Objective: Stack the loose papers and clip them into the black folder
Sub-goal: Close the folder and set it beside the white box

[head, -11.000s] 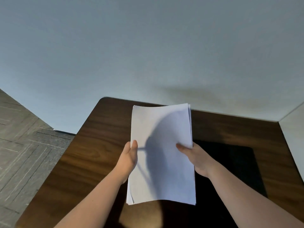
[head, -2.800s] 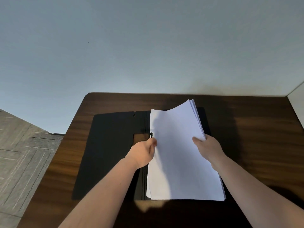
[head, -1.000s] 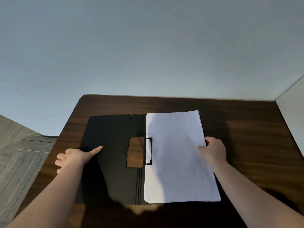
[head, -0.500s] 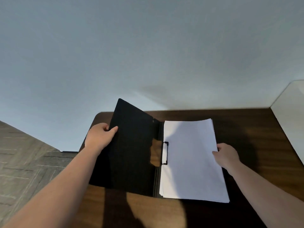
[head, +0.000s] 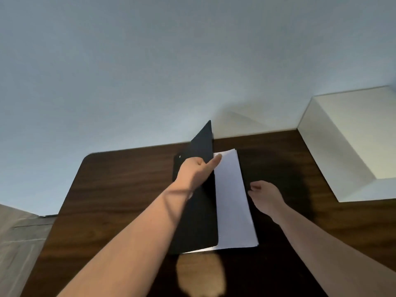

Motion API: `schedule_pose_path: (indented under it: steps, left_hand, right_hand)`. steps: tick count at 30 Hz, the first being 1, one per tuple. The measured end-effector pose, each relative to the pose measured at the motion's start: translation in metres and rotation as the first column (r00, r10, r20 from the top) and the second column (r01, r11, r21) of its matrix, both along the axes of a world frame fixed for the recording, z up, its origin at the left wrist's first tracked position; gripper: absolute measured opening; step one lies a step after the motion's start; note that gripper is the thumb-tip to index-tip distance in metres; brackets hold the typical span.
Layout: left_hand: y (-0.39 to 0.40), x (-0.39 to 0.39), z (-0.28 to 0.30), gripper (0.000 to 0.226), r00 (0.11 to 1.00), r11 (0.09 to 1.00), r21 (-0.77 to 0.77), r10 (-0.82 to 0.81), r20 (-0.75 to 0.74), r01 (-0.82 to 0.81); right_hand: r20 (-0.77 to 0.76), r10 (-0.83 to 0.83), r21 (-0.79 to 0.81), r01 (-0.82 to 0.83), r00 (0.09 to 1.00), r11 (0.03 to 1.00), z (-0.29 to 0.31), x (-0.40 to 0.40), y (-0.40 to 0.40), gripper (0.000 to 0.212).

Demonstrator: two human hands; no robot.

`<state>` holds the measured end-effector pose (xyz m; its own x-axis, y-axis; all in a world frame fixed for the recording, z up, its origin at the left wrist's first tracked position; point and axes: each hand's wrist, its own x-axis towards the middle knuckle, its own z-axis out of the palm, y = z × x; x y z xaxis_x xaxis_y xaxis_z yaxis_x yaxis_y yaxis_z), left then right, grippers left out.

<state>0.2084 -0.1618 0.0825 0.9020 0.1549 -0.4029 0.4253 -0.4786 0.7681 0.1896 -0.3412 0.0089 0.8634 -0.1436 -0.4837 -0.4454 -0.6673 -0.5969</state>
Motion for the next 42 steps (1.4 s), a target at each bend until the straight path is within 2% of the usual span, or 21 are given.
schedule_pose_path:
  steps: [3, 6, 8, 9, 11, 14, 17, 19, 21, 25, 28, 31, 34, 37, 40, 42]
  left_hand:
    - [-0.008, 0.000, -0.019, 0.048, 0.997, 0.998, -0.003, 0.061, -0.044, -0.061]
    - [0.012, -0.005, -0.040, 0.033, 0.992, 0.985, 0.139, 0.114, -0.047, -0.106]
    - [0.032, -0.013, -0.052, 0.016, 0.987, 0.960, 0.265, 0.123, -0.104, -0.092]
    - [0.040, -0.018, -0.058, 0.021, 0.978, 0.949, 0.302, 0.145, -0.148, -0.094]
    - [0.055, -0.029, -0.074, 0.048, 0.954, 0.933, 0.344, 0.196, -0.226, -0.110]
    - [0.067, -0.045, -0.105, 0.055, 0.934, 0.921, 0.361, 0.250, -0.254, -0.148]
    - [0.060, -0.057, -0.113, 0.035, 0.964, 0.921, 0.369, 0.202, -0.172, -0.127]
    - [0.055, -0.056, -0.111, 0.028, 0.977, 0.922, 0.364, 0.182, -0.113, -0.130]
    - [0.052, -0.052, -0.113, 0.030, 0.974, 0.941, 0.294, 0.204, -0.102, -0.166]
    - [0.035, -0.034, -0.114, 0.023, 0.974, 0.968, 0.167, 0.205, -0.092, -0.188]
    - [0.007, -0.016, -0.108, 0.025, 0.992, 0.986, 0.118, 0.120, -0.046, -0.114]
    - [-0.022, 0.003, -0.111, 0.030, 0.996, 0.995, 0.064, 0.080, -0.037, -0.078]
    - [-0.053, 0.018, -0.111, 0.034, 0.997, 0.998, 0.015, 0.062, -0.039, -0.061]
    - [-0.083, 0.028, -0.115, 0.040, 1.000, 0.999, 0.045, 0.009, -0.023, -0.008]
    - [-0.105, 0.033, -0.119, 0.040, 0.999, 0.997, 0.070, -0.024, 0.026, 0.022]
    - [-0.116, 0.036, -0.121, 0.041, 0.999, 0.998, 0.052, -0.041, 0.015, 0.040]
  right_hand:
    - [0.111, -0.048, -0.014, 0.050, 0.993, 0.999, 0.010, -0.003, -0.012, 0.038]
    - [0.223, -0.114, 0.033, 0.110, 0.968, 0.993, 0.017, -0.009, -0.020, 0.034]
    - [0.252, -0.022, 0.039, 0.013, 0.968, 0.999, 0.016, -0.016, -0.015, 0.036]
    - [0.262, 0.067, 0.023, -0.075, 0.963, 0.997, 0.012, -0.021, -0.012, 0.039]
    - [0.257, 0.276, -0.011, -0.283, 0.926, 0.959, 0.002, -0.030, -0.003, 0.046]
    - [0.197, 0.535, -0.035, -0.540, 0.821, 0.841, -0.015, -0.042, 0.007, 0.064]
    - [0.085, 0.767, -0.157, -0.751, 0.636, 0.641, -0.034, -0.055, 0.015, 0.085]
    - [0.023, 0.853, -0.249, -0.824, 0.521, 0.509, -0.046, -0.059, 0.015, 0.095]
    - [0.012, 0.874, -0.312, -0.829, 0.486, 0.465, -0.055, -0.055, 0.009, 0.100]
    - [0.022, 0.862, -0.368, -0.798, 0.506, 0.478, -0.061, -0.035, -0.015, 0.098]
    - [-0.018, 0.832, -0.355, -0.782, 0.554, 0.513, -0.058, -0.016, -0.041, 0.097]
    - [-0.025, 0.770, -0.348, -0.727, 0.638, 0.591, -0.054, 0.001, -0.067, 0.098]
    - [0.039, 0.675, -0.371, -0.616, 0.737, 0.694, -0.056, 0.010, -0.090, 0.103]
    - [0.099, 0.570, -0.397, -0.493, 0.816, 0.774, -0.064, 0.018, -0.110, 0.098]
    - [0.106, 0.499, -0.433, -0.412, 0.860, 0.802, -0.068, 0.021, -0.127, 0.073]
    - [0.116, 0.459, -0.457, -0.362, 0.881, 0.812, -0.069, 0.020, -0.135, 0.084]
